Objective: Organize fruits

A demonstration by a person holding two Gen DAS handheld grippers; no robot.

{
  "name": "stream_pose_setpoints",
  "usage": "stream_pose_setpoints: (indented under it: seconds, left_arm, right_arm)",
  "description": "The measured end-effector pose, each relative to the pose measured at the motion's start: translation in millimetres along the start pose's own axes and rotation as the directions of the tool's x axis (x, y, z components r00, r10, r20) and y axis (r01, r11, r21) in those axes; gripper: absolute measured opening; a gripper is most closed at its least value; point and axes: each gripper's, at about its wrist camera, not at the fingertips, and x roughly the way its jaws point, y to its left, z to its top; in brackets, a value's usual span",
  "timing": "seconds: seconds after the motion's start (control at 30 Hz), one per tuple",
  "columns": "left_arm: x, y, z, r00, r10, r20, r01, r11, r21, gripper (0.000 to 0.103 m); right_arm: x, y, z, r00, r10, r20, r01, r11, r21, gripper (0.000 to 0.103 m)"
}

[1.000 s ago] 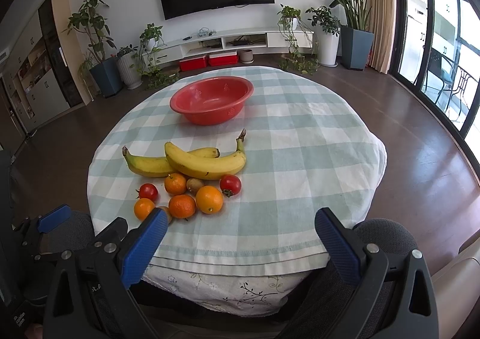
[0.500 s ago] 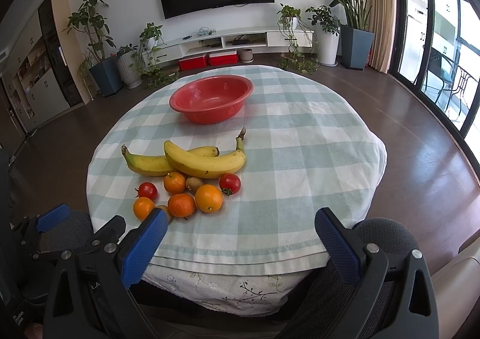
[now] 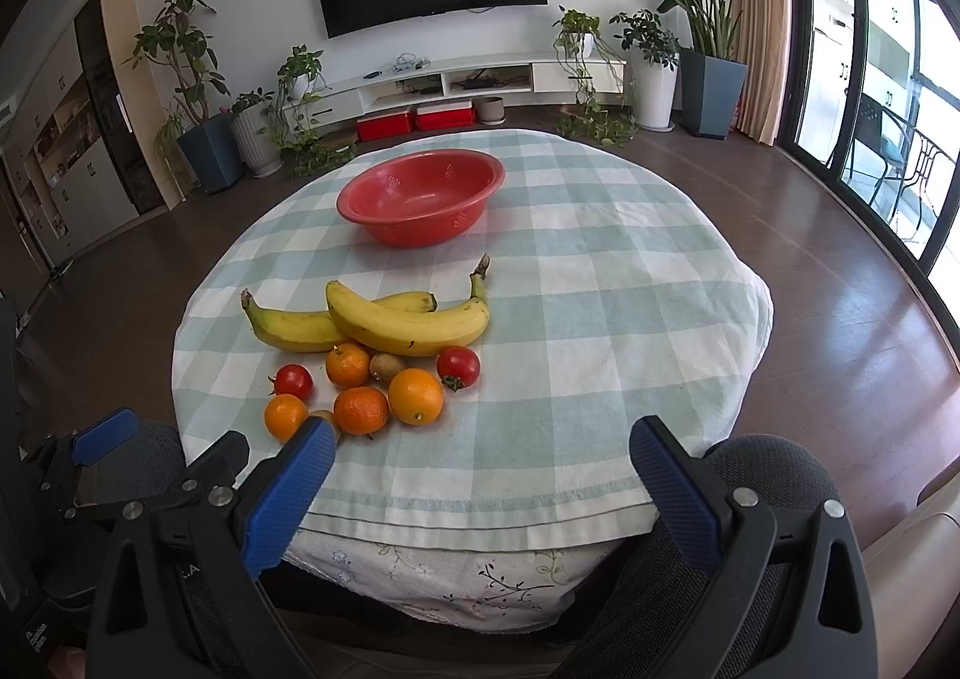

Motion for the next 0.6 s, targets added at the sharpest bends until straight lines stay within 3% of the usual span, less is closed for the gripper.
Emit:
stream_pose_setpoints:
  seconds: [0.6]
  left_arm:
    - [2.0, 7.8, -0.1, 1.000, 0.004, 0.003, -0.004, 1.000, -0.003, 0.103]
  right_arm:
    - [1.1, -0.2, -0.8, 1.000, -0.002, -0.005, 0.002, 1.000, -0.002, 0.101]
